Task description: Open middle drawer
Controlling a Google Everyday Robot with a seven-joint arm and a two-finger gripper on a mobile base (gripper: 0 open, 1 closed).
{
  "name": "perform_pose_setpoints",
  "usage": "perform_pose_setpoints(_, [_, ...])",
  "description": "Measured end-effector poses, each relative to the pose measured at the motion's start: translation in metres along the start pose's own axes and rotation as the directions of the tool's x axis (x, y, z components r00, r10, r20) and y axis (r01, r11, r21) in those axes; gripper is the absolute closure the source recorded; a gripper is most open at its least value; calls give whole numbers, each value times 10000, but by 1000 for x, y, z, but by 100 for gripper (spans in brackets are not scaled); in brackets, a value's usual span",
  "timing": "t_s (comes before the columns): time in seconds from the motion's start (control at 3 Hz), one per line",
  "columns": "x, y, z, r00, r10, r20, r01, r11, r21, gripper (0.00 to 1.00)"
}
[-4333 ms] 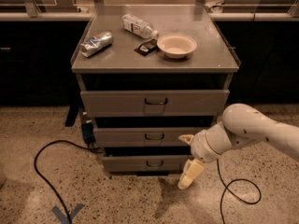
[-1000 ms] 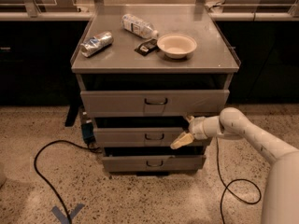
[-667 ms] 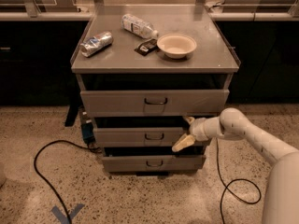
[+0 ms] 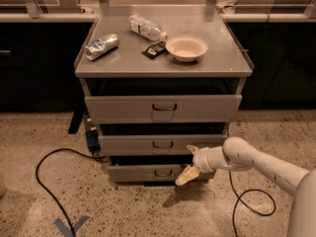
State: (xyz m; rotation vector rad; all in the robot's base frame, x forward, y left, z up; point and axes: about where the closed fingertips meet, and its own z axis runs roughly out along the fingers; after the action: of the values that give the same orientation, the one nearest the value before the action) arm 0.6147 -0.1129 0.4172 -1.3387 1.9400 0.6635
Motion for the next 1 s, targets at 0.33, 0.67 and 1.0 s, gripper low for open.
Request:
perform_pose_setpoints(0.33, [0,0,0,10000,0,0,0,10000,0,0])
perform_pose_setpoints(0.67, [-20,-12,-14,9991,-370,203,358,9977,580,0])
perform_pose_setpoints(1.0, [-48,-30,-35,9946,-874,566,792,9879,1336,0])
